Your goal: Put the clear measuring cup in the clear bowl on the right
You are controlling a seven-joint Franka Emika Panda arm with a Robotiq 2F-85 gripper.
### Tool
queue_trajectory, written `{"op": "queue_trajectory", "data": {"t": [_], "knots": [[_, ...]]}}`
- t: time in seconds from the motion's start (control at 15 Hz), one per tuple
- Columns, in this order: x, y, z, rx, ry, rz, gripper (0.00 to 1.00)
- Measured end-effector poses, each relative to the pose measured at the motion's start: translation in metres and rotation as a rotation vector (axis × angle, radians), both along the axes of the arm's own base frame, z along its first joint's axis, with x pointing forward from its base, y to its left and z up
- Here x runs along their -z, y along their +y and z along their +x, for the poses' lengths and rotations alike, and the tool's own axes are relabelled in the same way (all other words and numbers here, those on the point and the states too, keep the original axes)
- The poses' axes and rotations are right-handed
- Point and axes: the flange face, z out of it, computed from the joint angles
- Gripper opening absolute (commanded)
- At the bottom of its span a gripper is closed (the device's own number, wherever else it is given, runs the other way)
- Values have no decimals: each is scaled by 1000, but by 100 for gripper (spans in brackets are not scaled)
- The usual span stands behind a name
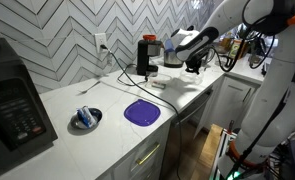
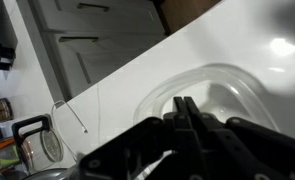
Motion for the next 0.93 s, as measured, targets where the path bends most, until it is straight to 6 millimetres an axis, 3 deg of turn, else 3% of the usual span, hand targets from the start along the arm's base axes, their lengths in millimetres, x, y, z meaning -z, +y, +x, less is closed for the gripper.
{"op": "queue_trajectory", "data": {"t": [0.07, 0.13, 0.27, 0.53, 0.8, 0.93], "knots": [[4, -5, 4, -7, 15, -13, 1], [7, -9, 8, -14, 28, -26, 29], [11, -14, 18, -26, 41, -38, 34], [4, -9, 43, -64, 28, -57, 65], [-38, 7, 70, -107, -58, -85, 96], [-68, 17, 75, -123, -125, -71, 100]]}}
